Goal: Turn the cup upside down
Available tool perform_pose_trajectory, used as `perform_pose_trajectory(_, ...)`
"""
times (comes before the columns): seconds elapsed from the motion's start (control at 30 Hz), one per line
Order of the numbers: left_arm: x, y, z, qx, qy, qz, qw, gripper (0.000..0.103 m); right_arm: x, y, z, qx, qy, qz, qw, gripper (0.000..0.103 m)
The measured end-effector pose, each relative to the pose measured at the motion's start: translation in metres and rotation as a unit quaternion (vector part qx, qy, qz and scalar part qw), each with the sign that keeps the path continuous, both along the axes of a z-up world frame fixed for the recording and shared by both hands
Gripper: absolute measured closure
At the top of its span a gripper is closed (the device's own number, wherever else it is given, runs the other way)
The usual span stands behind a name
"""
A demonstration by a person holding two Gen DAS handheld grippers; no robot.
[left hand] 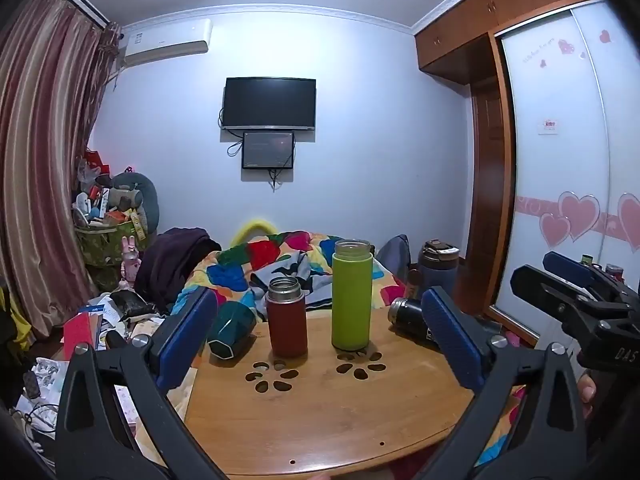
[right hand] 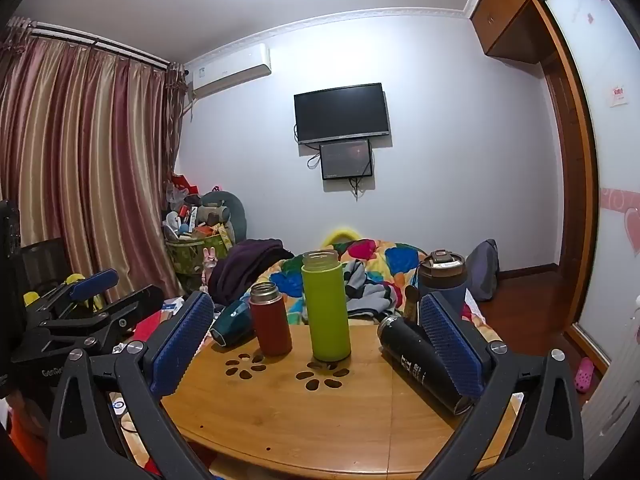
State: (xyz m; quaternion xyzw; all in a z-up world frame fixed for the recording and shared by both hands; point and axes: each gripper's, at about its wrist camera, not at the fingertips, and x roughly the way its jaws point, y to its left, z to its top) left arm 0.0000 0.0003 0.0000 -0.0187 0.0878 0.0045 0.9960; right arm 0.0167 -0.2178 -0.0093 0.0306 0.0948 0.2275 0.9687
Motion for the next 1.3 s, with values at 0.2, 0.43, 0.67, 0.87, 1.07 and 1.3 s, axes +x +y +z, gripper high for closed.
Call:
perform_pose_trajectory(0.2,0.003,-0.005,0.002,0.011,0.001,-0.003,0.9999,0.000,0.001,0.000,-0.002,-0.001,-0.002,-0.005,1.000,0.000)
perform_pose_trajectory(0.43,-0.003,-0.003,0.000,0.007,-0.007,-0.013,0.9999,0.000,0.001,-0.001,-0.007,-0.002,-0.001,-0.009,1.000,0.000)
perform_pose_trajectory(0.67,-0.006,-0.004,0.002,0.009,-0.007,-0.014,0.9998,0.000,0.004,-0.002,-0.004,0.000,0.004,-0.011,1.000,0.000)
perform_pose_trajectory(0.87,-0.004,-0.005,0.000,0.012,-0.007,-0.016,0.9998,0.000,0.002,-0.003,-0.004,0.000,0.002,-0.012,1.000,0.000)
perform_pose_trajectory(1.07,-0.005,-0.005,0.000,0.013,-0.008,-0.017,0.9997,0.000,0.001,-0.003,-0.004,0.000,0.003,-0.011,1.000,0.000)
perform_pose_trajectory(1.3,-0.005,-0.006,0.000,0.016,-0.009,-0.017,0.9997,0.000,0.001,-0.002,-0.004,0.000,0.003,-0.010,1.000,0.000)
